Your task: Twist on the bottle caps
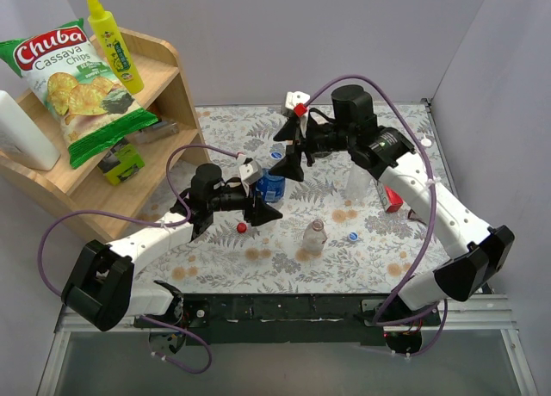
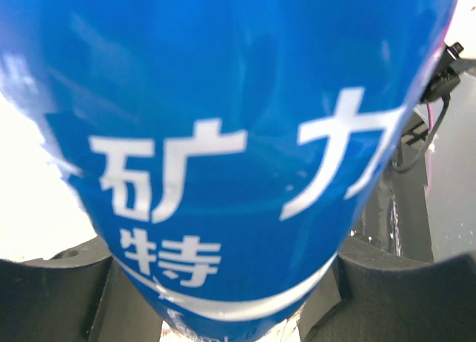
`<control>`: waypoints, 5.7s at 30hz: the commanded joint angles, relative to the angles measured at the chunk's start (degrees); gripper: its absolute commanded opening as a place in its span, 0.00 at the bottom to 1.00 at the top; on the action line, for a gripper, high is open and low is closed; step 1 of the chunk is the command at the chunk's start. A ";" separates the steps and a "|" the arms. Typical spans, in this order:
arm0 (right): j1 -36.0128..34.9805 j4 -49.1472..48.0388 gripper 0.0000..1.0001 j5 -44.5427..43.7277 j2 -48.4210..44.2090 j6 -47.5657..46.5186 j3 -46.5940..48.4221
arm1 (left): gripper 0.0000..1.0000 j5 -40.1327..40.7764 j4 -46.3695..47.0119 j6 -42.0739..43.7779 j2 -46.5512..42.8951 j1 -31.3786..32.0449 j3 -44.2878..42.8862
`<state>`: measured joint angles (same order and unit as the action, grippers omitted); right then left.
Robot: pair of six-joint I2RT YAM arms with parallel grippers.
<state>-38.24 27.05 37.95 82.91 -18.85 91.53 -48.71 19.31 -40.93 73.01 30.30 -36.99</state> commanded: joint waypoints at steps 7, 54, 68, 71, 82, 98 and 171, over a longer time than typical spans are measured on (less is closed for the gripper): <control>-1.66 -8.15 0.96 15.66 3.04 6.28 -0.29 | 0.00 -2.62 -2.08 3.57 -1.82 0.63 -1.59; -1.58 4.24 0.95 -0.16 -5.75 -2.93 -2.35 | 0.00 0.73 -2.60 6.37 -2.17 0.11 -1.41; -7.89 31.74 0.77 -2.09 -9.00 -40.91 3.56 | 0.00 -7.28 -29.41 36.87 -12.02 0.54 0.61; -11.94 32.37 0.72 -4.37 -7.77 -43.71 4.89 | 0.00 -5.09 -32.67 42.23 -12.81 3.18 -0.01; -18.80 40.44 0.53 -9.04 -4.34 -50.23 8.23 | 0.00 -4.38 -33.11 42.60 -12.54 4.68 -0.45; -19.59 40.98 0.49 -10.71 -3.73 -50.32 6.47 | 0.00 -1.74 -29.95 39.35 -13.51 6.43 0.34; 3.79 -11.43 0.01 9.97 -5.30 17.97 -13.84 | 0.00 18.45 0.11 0.95 -5.87 6.87 -0.10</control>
<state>-33.52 7.99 63.13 79.44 -0.67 75.90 -42.39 11.66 -32.36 67.55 37.19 -35.75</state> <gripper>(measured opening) 0.389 0.526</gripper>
